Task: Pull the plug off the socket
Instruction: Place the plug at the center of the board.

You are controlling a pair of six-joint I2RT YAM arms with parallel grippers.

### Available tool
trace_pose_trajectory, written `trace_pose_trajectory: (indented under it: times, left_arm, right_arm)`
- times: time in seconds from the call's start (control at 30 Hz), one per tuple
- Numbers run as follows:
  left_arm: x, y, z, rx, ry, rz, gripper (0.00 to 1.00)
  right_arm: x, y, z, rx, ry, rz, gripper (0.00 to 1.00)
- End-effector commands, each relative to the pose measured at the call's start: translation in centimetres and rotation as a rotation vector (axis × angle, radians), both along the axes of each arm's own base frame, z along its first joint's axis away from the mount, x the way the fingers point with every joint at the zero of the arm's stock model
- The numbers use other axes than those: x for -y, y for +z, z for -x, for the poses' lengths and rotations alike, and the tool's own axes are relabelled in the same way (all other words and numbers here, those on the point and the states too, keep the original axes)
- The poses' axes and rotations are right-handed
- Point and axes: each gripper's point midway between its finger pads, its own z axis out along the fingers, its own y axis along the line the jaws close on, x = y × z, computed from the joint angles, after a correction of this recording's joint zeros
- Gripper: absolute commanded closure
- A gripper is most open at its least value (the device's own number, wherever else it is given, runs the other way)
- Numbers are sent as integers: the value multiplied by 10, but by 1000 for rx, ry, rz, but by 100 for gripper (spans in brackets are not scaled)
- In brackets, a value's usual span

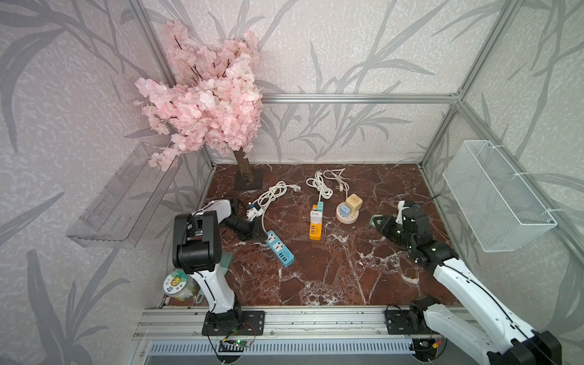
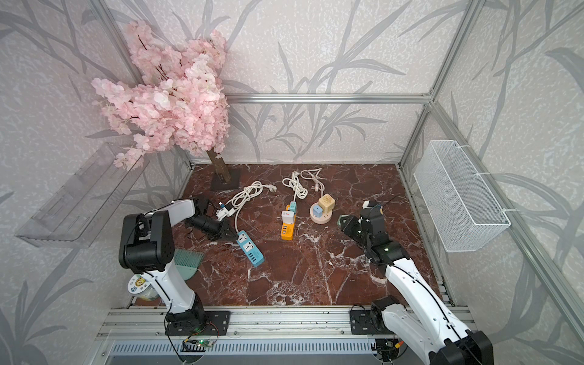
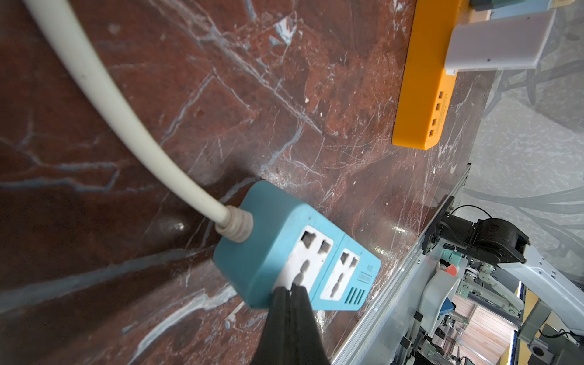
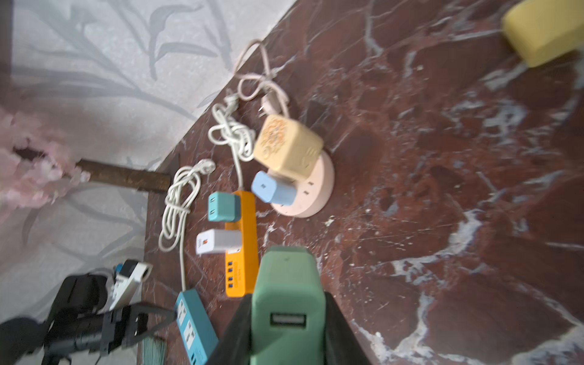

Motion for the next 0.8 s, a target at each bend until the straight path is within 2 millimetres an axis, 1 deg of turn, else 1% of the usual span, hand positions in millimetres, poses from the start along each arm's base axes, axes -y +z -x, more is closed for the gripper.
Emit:
trace_pose_trajectory:
  times: [0.0, 0.07, 0.17, 0.3, 0.37, 0.53, 0.63, 0.77]
  left_arm:
    - [-14, -23, 3, -20, -22, -103, 100]
    - [-14, -23, 4, -22, -22, -103, 100]
    - [-14, -22, 3, -21, -22, -103, 100]
    - [-14, -23, 4, -22, -22, -102, 100]
    - [-14, -22, 4, -20, -22, -101, 100]
    - [-13, -22, 4, -20, -21, -99, 100]
    - [-13, -22, 4, -20, -22, -99, 100]
    - [-14, -22, 4, -20, -21, -98, 100]
  right_arm:
    - [26, 0, -16, 35, -133, -96, 100]
    - [44, -8, -22, 31, -206, -120, 100]
    - [69, -15, -28, 35, -298, -130, 100]
    - [103, -20, -31, 59, -443, -137, 100]
    - [120, -26, -31, 64, -518, -145, 100]
    - [142, -45, -36, 75, -602, -180, 100]
    - [149, -58, -40, 60, -613, -170, 100]
    - [153, -68, -49, 55, -607, -175, 100]
